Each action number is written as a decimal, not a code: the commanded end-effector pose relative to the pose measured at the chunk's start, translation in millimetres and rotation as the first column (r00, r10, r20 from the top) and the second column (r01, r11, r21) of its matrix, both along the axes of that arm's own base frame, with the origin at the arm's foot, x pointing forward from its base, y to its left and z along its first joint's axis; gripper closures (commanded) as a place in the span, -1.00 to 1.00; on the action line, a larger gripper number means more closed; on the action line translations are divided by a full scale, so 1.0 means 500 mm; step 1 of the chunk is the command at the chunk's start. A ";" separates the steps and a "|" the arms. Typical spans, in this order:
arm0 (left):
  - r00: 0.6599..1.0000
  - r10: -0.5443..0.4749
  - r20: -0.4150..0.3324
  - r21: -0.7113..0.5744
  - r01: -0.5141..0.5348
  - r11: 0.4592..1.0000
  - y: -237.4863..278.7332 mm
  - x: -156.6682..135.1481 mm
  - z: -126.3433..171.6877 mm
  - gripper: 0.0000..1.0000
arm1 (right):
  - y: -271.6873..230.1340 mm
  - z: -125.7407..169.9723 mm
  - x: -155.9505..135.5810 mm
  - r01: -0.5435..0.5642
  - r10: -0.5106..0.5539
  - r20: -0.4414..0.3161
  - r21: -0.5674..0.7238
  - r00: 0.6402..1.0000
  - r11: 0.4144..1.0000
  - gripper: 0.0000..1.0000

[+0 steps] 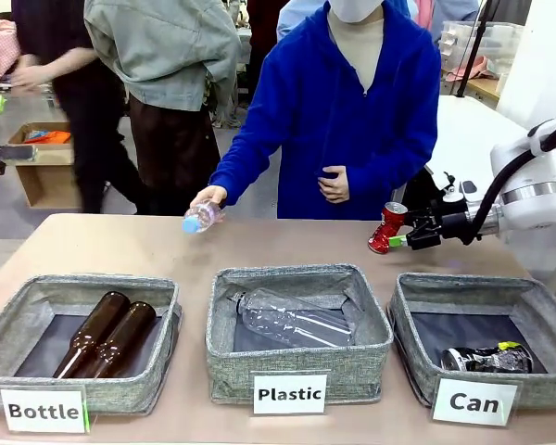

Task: Sort the can waste into the basket.
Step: Pick up the can waste from the table and place it in the right Fabric basket.

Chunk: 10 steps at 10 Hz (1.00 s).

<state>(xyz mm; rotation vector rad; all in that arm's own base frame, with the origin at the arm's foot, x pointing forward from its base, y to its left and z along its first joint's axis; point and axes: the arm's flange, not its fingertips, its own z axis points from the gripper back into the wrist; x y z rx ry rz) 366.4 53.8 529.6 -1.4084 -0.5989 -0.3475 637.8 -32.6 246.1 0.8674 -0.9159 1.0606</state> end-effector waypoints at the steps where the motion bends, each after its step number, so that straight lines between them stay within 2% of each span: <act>1: 1.000 -0.002 -0.005 -0.014 0.002 1.000 0.003 -0.003 0.006 -1.00 | 0.011 -0.003 0.020 -0.004 0.004 0.005 0.045 1.000 0.999 -1.00; 2: 1.000 -0.002 -0.005 -0.014 0.002 1.000 0.003 -0.003 0.006 -1.00 | 0.012 -0.005 0.017 -0.029 0.028 0.009 0.051 1.000 0.998 -0.23; 3: 1.000 -0.002 -0.005 -0.014 0.002 1.000 0.003 -0.003 0.006 -1.00 | 0.013 -0.005 0.016 -0.038 0.038 0.007 0.058 0.999 0.998 0.19; 4: 1.000 -0.002 -0.005 -0.014 0.002 1.000 0.003 -0.003 0.006 -1.00 | 0.013 -0.004 0.016 -0.045 0.045 0.003 0.060 0.999 0.997 0.96; 5: 1.000 -0.002 -0.005 -0.014 0.002 1.000 0.003 -0.003 0.006 -1.00 | 0.014 -0.004 0.016 -0.047 0.047 0.005 0.063 0.999 0.997 1.00; 6: 1.000 -0.002 -0.005 -0.014 0.002 1.000 0.003 -0.003 0.006 -1.00 | 0.014 -0.003 0.017 -0.047 0.047 0.002 0.064 0.999 0.997 0.53; 7: 1.000 -0.002 -0.005 -0.014 0.002 1.000 0.003 -0.003 0.006 -1.00 | 0.015 -0.004 0.017 -0.046 0.046 -0.004 0.065 0.999 0.997 1.00; 10: 1.000 -0.002 -0.005 -0.014 0.002 1.000 0.003 -0.003 0.006 -1.00 | 0.021 -0.001 0.015 -0.043 0.043 -0.001 0.054 0.999 0.998 1.00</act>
